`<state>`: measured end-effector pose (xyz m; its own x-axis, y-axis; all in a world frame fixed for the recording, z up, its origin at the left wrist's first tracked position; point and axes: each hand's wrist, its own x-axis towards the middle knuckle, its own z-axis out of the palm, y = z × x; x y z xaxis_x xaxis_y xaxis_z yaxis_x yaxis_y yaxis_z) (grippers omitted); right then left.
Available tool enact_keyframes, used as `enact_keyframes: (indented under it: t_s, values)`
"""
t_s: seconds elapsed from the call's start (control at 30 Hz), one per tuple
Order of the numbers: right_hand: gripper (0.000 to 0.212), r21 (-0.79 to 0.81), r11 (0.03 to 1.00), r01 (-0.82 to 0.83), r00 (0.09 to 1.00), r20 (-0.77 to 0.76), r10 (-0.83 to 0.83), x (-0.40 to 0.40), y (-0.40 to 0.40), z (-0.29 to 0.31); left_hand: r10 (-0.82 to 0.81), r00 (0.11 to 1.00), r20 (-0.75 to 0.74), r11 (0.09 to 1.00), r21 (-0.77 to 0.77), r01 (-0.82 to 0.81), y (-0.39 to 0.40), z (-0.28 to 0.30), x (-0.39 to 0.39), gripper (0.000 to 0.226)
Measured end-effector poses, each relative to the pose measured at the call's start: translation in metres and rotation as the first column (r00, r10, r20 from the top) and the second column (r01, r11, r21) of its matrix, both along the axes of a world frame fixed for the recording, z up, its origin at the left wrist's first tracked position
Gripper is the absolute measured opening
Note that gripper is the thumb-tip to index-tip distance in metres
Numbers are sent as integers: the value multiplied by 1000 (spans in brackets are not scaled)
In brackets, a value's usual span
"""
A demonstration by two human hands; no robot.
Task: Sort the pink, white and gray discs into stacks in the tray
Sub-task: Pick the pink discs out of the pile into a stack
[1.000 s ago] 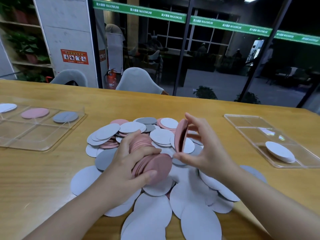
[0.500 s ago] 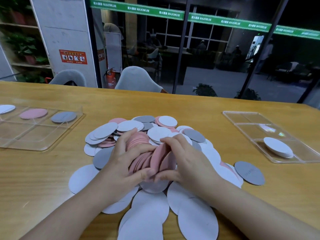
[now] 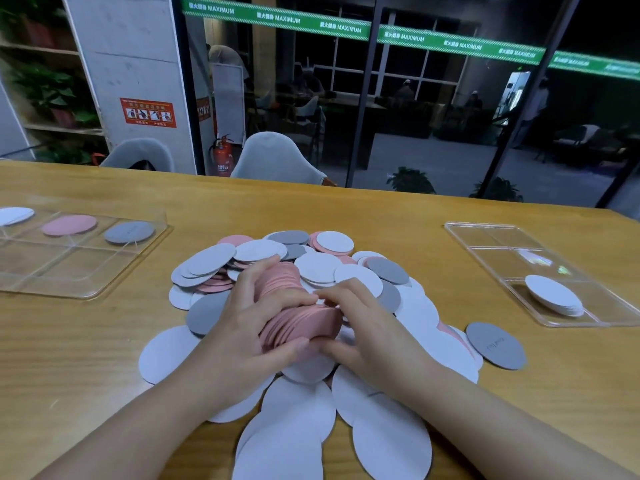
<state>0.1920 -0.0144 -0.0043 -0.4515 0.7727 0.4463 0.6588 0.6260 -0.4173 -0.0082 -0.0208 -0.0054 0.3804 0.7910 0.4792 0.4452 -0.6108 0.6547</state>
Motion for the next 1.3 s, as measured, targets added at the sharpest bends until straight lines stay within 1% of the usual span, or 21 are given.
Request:
enact_keyframes:
  t_s: [0.1, 0.2, 0.3, 0.37, 0.53, 0.7, 0.83, 0.93, 1.03, 1.07, 1.2, 1.3]
  values:
    - [60, -21, 1000, -7, 999, 31, 8, 3, 1, -4, 16, 1000, 2, 1000, 8, -16, -1, 4, -5, 46]
    - [64, -40, 998, 52, 997, 53, -50, 9, -1, -3, 89, 995, 35, 995, -42, -87, -2, 18, -16, 52]
    - [54, -15, 998, 55, 992, 113, -53, 14, -2, -3, 136, 990, 25, 989, -64, -134, -2, 29, -27, 57]
    - [48, 0, 999, 37, 991, 127, -37, 14, -2, -4, 147, 989, 20, 987, -62, -146, -5, 33, -34, 59]
    - [42, 5, 1000, 22, 989, 146, -22, 14, 2, -3, 173, 985, -27, 982, -75, -175, -19, 28, -58, 63]
    - [32, 48, 999, 21, 986, 164, -28, 10, 4, 2, 249, 968, 26, 962, -124, -244, -25, 12, -75, 61]
    - [25, 202, 979, 4, 976, 211, -47, -6, 16, 9, 235, 972, 2, 964, -132, -233, -22, 6, -73, 62]
    - [27, 199, 979, 43, 957, 272, -98, -24, 27, 14, 244, 970, -17, 963, -117, -244, -22, 3, -72, 64]
    - [34, 155, 984, 87, 897, 419, -145, -36, 37, 16, 233, 972, -21, 968, -91, -234, -25, 3, -69, 63]
    - [34, 152, 982, 109, 880, 444, -166, -38, 39, 17, 229, 973, -23, 969, -89, -231, -26, 4, -68, 63]
    - [32, 168, 968, 188, 844, 476, -247, -32, 43, 20, 213, 975, -60, 974, -67, -217, -30, 4, -64, 63]
    - [41, 140, 962, 232, 852, 447, -271, -23, 40, 22, 209, 975, -75, 976, -46, -212, -30, 4, -63, 60]
